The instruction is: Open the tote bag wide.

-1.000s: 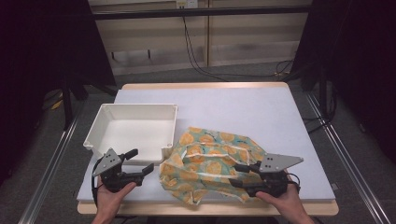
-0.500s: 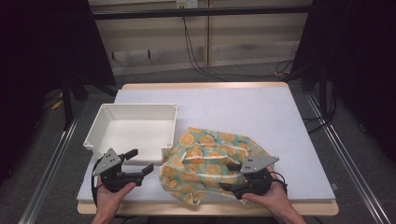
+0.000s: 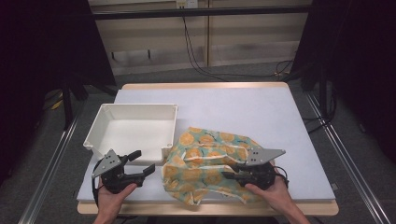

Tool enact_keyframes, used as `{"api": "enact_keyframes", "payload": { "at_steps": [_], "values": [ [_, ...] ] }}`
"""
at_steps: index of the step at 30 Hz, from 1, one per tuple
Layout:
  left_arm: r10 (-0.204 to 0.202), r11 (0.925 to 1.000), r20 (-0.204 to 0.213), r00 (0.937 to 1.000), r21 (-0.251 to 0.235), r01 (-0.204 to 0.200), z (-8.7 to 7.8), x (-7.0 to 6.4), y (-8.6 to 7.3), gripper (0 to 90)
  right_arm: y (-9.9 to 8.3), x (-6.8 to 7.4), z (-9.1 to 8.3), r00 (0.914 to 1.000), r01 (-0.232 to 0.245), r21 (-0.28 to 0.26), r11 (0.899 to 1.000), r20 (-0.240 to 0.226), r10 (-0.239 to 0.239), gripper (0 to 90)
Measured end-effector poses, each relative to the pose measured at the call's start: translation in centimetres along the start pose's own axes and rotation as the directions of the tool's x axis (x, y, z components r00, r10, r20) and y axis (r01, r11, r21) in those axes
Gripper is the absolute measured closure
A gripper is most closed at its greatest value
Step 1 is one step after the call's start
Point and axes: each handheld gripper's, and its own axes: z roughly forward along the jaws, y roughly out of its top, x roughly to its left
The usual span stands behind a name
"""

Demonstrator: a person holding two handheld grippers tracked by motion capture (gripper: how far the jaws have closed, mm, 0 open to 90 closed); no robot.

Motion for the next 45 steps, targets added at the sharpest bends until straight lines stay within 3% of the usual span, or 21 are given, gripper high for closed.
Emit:
{"api": "enact_keyframes", "payload": {
  "at_steps": [4, 6, 11, 13, 17, 19, 21, 23, 27, 30, 35, 45],
  "values": [
    [0.007, 1.0000, 0.032, 0.9995, -0.005, -0.006, -0.1, -0.5, 0.2, 25.9, 0.9, -0.6, -0.5, 1.0000, -0.002, -0.020, 1.000, 0.003, 0.002, 87.6],
    [0.008, 1.0000, 0.036, 0.9993, 0.002, -0.009, -0.1, -0.7, 0.3, 27.6, 1.2, -1.1, -0.7, 0.9999, -0.013, -0.030, 0.999, -0.004, 0.013, 89.0],
    [-0.006, 0.9999, 0.090, 0.9959, -0.013, 0.008, -0.3, -0.9, 0.6, 31.1, 2.2, -2.7, -0.7, 0.9992, -0.040, -0.055, 0.998, 0.008, 0.040, 89.8],
    [-0.019, 0.9998, 0.114, 0.9933, -0.010, 0.020, -0.4, -1.2, 1.0, 32.9, 2.8, -3.4, -0.5, 0.9990, -0.043, -0.059, 0.997, 0.011, 0.043, 89.8],
    [0.017, 0.9998, 0.123, 0.9922, -0.014, -0.016, -0.5, -2.0, 1.7, 36.0, 4.2, -4.2, 0.2, 0.9992, -0.039, -0.068, 0.997, 0.008, 0.040, 89.8],
    [0.014, 0.9995, 0.146, 0.9892, -0.029, -0.010, -0.6, -2.5, 2.0, 37.3, 4.6, -4.7, 0.7, 0.9990, -0.044, -0.072, 0.996, 0.007, 0.045, 89.8],
    [0.035, 0.9987, 0.154, 0.9875, -0.041, -0.029, -0.6, -2.8, 2.3, 38.8, 4.9, -5.2, 1.2, 0.9987, -0.050, -0.073, 0.996, 0.006, 0.051, 89.8],
    [0.028, 0.9985, 0.152, 0.9880, -0.050, -0.021, -0.7, -3.0, 2.8, 40.8, 5.1, -5.8, 1.7, 0.9981, -0.061, -0.074, 0.995, 0.004, 0.062, 89.9],
    [0.048, 0.9966, 0.186, 0.9814, -0.075, -0.035, -0.5, -3.4, 3.5, 45.1, 5.6, -6.8, 2.6, 0.9965, -0.082, -0.079, 0.994, 0.006, 0.083, 89.9],
    [0.085, 0.9954, 0.190, 0.9782, -0.060, -0.074, -0.2, -4.0, 3.9, 47.1, 6.0, -7.7, 3.3, 0.9954, -0.094, -0.076, 0.993, 0.010, 0.095, 89.9],
    [0.094, 0.9946, 0.226, 0.9695, -0.064, -0.081, 0.4, -4.8, 4.3, 47.8, 6.2, -9.1, 4.3, 0.9927, -0.116, -0.060, 0.991, 0.024, 0.118, 89.9],
    [0.137, 0.9897, 0.254, 0.9574, -0.075, -0.122, 1.3, -6.5, 5.6, 48.6, 5.6, -11.7, 5.5, 0.9827, -0.168, -0.034, 0.985, 0.073, 0.170, 89.8]
  ]
}}
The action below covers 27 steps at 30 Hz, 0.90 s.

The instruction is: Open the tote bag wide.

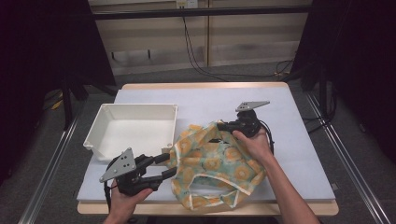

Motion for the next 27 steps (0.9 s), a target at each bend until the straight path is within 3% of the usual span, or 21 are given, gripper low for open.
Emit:
{"api": "enact_keyframes", "payload": {
  "at_steps": [3, 6, 10, 15, 17, 18, 20, 22, 24, 27],
  "values": [
    [0.010, 0.9999, 0.032, 0.9994, -0.014, -0.009, 0.7, -0.2, 0.6, 49.6, 0.2, -0.7, 0.2, 0.9998, -0.005, 0.005, 1.000, 0.020, 0.005, 89.8],
    [0.047, 0.9989, 0.051, 0.9976, -0.006, -0.047, 1.8, -0.8, 1.3, 53.3, 0.2, -1.2, 0.7, 0.9994, -0.020, 0.010, 1.000, 0.029, 0.020, 89.7],
    [0.056, 0.9984, 0.094, 0.9940, -0.011, -0.055, 3.3, -1.2, 1.6, 57.1, 0.0, -1.7, 1.1, 0.9987, -0.034, 0.016, 0.999, 0.038, 0.034, 89.7],
    [0.051, 0.9954, 0.136, 0.9894, 0.073, -0.061, 6.7, -0.8, 0.9, 65.8, -0.2, -1.9, 1.4, 0.9989, -0.045, 0.003, 0.999, 0.012, 0.045, 89.7],
    [0.054, 0.9926, 0.171, 0.9838, 0.098, -0.071, 8.3, -0.6, 0.5, 65.5, -0.3, -1.6, 1.4, 0.9992, -0.039, -0.001, 0.999, 0.004, 0.039, 89.7],
    [0.058, 0.9899, 0.157, 0.9859, 0.119, -0.077, 9.4, -0.5, 0.4, 63.9, -0.2, -1.5, 1.5, 0.9995, -0.032, 0.001, 0.999, 0.004, 0.032, 89.7],
    [0.046, 0.9867, 0.186, 0.9815, 0.144, -0.074, 10.8, -0.1, 0.1, 61.3, -0.1, -1.5, 1.4, 0.9996, -0.027, -0.001, 1.000, 0.003, 0.027, 89.7],
    [0.065, 0.9819, 0.155, 0.9858, 0.166, -0.091, 11.9, 0.1, -0.1, 58.1, 0.0, -1.5, 1.3, 0.9996, -0.028, 0.000, 1.000, 0.006, 0.028, 89.1],
    [0.033, 0.9783, 0.180, 0.9830, 0.196, -0.069, 13.0, 0.7, -0.4, 51.6, 0.0, -1.5, 1.0, 0.9999, -0.016, 0.002, 1.000, 0.005, 0.016, 85.8],
    [0.034, 0.9673, 0.180, 0.9830, 0.242, -0.078, 14.2, 1.1, -1.3, 50.2, 0.1, -1.4, 0.4, 1.0000, -0.002, -0.001, 1.000, -0.002, 0.002, 80.9]
  ]
}}
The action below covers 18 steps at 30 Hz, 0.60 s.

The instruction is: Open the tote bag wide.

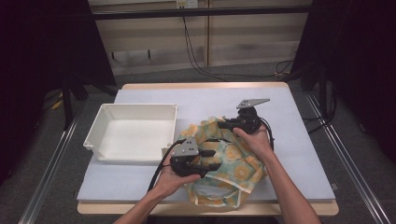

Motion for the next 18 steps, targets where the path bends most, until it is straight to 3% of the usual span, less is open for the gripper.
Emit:
{"api": "enact_keyframes", "payload": {
  "at_steps": [1, 3, 6, 8, 9, 13, 14, 16, 18],
  "values": [
    [-0.013, 0.9999, 0.000, 0.9999, 0.002, 0.013, 0.4, 0.1, -0.2, 49.1, 0.0, 0.0, -0.3, 1.0000, 0.002, -0.002, 1.000, 0.004, -0.002, 79.0],
    [0.010, 0.9996, -0.004, 0.9999, 0.024, -0.010, 0.8, 0.2, -0.6, 45.3, -0.1, 0.1, -0.9, 0.9999, 0.013, -0.002, 1.000, 0.005, -0.013, 75.3],
    [-0.002, 0.9998, -0.012, 0.9999, 0.019, 0.002, 1.0, 0.2, -0.7, 43.4, -0.2, 0.3, -1.6, 0.9996, 0.023, 0.005, 1.000, 0.014, -0.023, 69.3],
    [0.010, 0.9996, -0.004, 0.9999, 0.028, -0.010, 1.2, 0.0, -0.8, 39.5, -0.3, 0.6, -2.1, 0.9993, 0.032, 0.018, 0.999, 0.022, -0.032, 64.1],
    [0.017, 0.9994, -0.020, 0.9997, 0.032, -0.017, 1.3, -0.2, -0.9, 39.5, -0.4, 0.7, -2.4, 0.9988, 0.038, 0.025, 0.999, 0.029, -0.038, 62.3],
    [0.091, 0.9946, -0.089, 0.9919, 0.059, -0.086, 1.5, -0.6, -1.0, 58.3, -0.4, 1.4, -3.1, 0.9972, 0.063, 0.050, 0.997, 0.037, -0.065, 57.9],
    [0.096, 0.9941, -0.103, 0.9900, 0.060, -0.090, 1.5, -0.7, -1.0, 65.1, -0.5, 1.4, -3.2, 0.9970, 0.063, 0.051, 0.997, 0.040, -0.065, 57.9],
    [0.078, 0.9957, -0.091, 0.9928, 0.058, -0.073, 1.5, -0.4, -1.2, 80.9, -0.7, 1.1, -3.2, 0.9975, 0.055, 0.055, 0.997, 0.041, -0.058, 59.2],
    [0.067, 0.9961, -0.075, 0.9949, 0.062, -0.063, 1.5, -0.5, -1.2, 89.7, -0.9, 0.7, -3.0, 0.9980, 0.044, 0.064, 0.997, 0.043, -0.047, 63.7]
  ]
}}
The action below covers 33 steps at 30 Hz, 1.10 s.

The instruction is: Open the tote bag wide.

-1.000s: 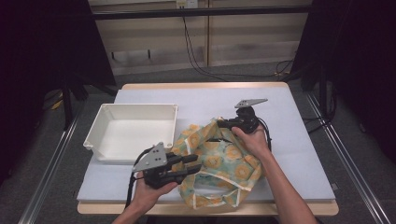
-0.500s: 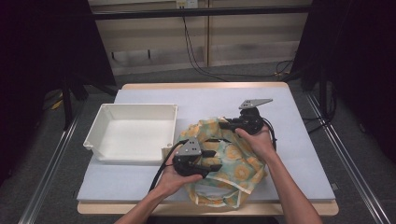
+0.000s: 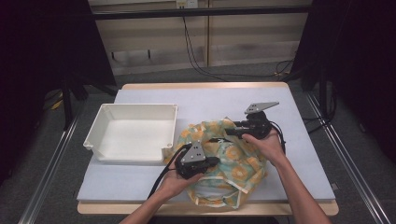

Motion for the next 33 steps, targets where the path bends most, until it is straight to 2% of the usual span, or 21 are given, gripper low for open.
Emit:
{"api": "enact_keyframes", "payload": {
  "at_steps": [2, 4, 7, 9, 11, 13, 14, 16, 17, 20, 22, 23, 25, 26, 27, 28, 29, 30, 31, 32, 33],
  "values": [
    [-0.018, 0.9998, 0.031, 0.9994, -0.012, 0.018, -0.2, -0.3, 0.2, 90.0, -0.2, -0.4, 0.3, 0.9998, -0.019, 0.000, 1.000, -0.007, 0.019, 72.8],
    [-0.037, 0.9981, 0.071, 0.9968, -0.046, 0.040, -0.4, -0.8, 0.6, 90.0, -0.2, -0.9, 0.6, 0.9988, -0.040, -0.015, 0.999, -0.029, 0.039, 83.8],
    [-0.047, 0.9938, 0.145, 0.9883, -0.094, 0.061, -0.9, -1.9, 1.4, 90.0, -0.2, -1.7, 0.9, 0.9965, -0.074, -0.032, 0.997, -0.039, 0.073, 88.5],
    [-0.014, 0.9940, 0.159, 0.9872, -0.105, 0.031, -1.3, -2.8, 2.0, 90.0, -0.3, -2.4, 1.2, 0.9941, -0.100, -0.039, 0.994, -0.044, 0.099, 89.2],
    [0.004, 0.9935, 0.185, 0.9828, -0.112, 0.017, -1.6, -3.6, 2.3, 90.0, -0.3, -2.9, 1.4, 0.9939, -0.105, -0.039, 0.994, -0.039, 0.103, 89.5],
    [0.011, 0.9921, 0.201, 0.9796, -0.125, 0.014, -1.9, -4.2, 2.4, 90.0, 0.2, -3.4, 1.6, 0.9947, -0.100, -0.029, 0.995, -0.028, 0.099, 89.6],
    [0.011, 0.9926, 0.195, 0.9808, -0.120, 0.013, -2.1, -4.5, 2.4, 90.0, 0.4, -3.6, 1.7, 0.9945, -0.103, -0.032, 0.994, -0.023, 0.102, 89.6],
    [0.029, 0.9915, 0.231, 0.9725, -0.130, 0.001, -2.6, -4.8, 2.4, 90.0, 1.0, -3.9, 1.8, 0.9941, -0.107, -0.033, 0.994, -0.019, 0.107, 89.7],
    [0.023, 0.9910, 0.233, 0.9721, -0.134, 0.009, -2.9, -5.2, 2.4, 90.0, 1.3, -4.1, 2.0, 0.9944, -0.105, -0.032, 0.994, -0.015, 0.105, 89.7],
    [0.060, 0.9904, 0.250, 0.9664, -0.136, -0.026, -3.9, -6.1, 2.4, 90.0, 2.0, -4.8, 2.3, 0.9947, -0.103, -0.028, 0.994, 0.003, 0.103, 89.8],
    [0.074, 0.9893, 0.270, 0.9599, -0.141, -0.037, -4.2, -6.8, 2.4, 90.0, 2.1, -5.3, 2.5, 0.9929, -0.117, -0.031, 0.993, 0.020, 0.118, 89.8],
    [0.084, 0.9896, 0.268, 0.9598, -0.136, -0.048, -4.4, -7.2, 2.4, 90.0, 2.1, -5.6, 2.6, 0.9917, -0.125, -0.033, 0.992, 0.025, 0.126, 89.8],
    [0.082, 0.9888, 0.303, 0.9495, -0.144, -0.040, -4.5, -7.6, 2.4, 90.0, 1.9, -6.2, 2.9, 0.9881, -0.142, -0.026, 0.990, 0.057, 0.143, 89.9],
    [0.095, 0.9880, 0.303, 0.9484, -0.145, -0.053, -4.5, -7.8, 2.5, 90.0, 1.8, -6.5, 3.0, 0.9861, -0.152, -0.024, 0.988, 0.064, 0.153, 89.9],
    [0.105, 0.9875, 0.320, 0.9417, -0.145, -0.061, -4.6, -8.1, 2.5, 90.0, 1.7, -6.8, 3.1, 0.9846, -0.154, -0.024, 0.988, 0.079, 0.156, 89.9],
    [0.108, 0.9875, 0.328, 0.9386, -0.145, -0.063, -4.6, -8.2, 2.5, 90.0, 1.5, -7.1, 3.3, 0.9805, -0.165, -0.020, 0.986, 0.104, 0.166, 89.9],
    [0.113, 0.9867, 0.328, 0.9378, -0.148, -0.068, -4.5, -8.4, 2.5, 90.0, 1.4, -7.3, 3.4, 0.9795, -0.172, -0.016, 0.985, 0.103, 0.173, 89.9],
    [0.117, 0.9872, 0.331, 0.9364, -0.141, -0.073, -4.6, -8.4, 2.4, 90.0, 1.3, -7.5, 3.5, 0.9777, -0.168, -0.020, 0.986, 0.124, 0.169, 89.9],
    [0.109, 0.9878, 0.339, 0.9345, -0.142, -0.063, -4.6, -8.3, 2.2, 90.0, 1.2, -7.7, 3.6, 0.9774, -0.177, -0.024, 0.984, 0.114, 0.178, 90.0],
    [0.102, 0.9886, 0.336, 0.9363, -0.139, -0.058, -4.6, -8.2, 2.0, 90.0, 1.1, -7.7, 3.8, 0.9784, -0.171, -0.018, 0.985, 0.116, 0.172, 90.0],
    [0.096, 0.9899, 0.341, 0.9350, -0.131, -0.054, -4.5, -7.9, 1.8, 90.0, 1.0, -7.7, 3.9, 0.9775, -0.163, -0.014, 0.986, 0.133, 0.164, 90.0]
  ]
}}
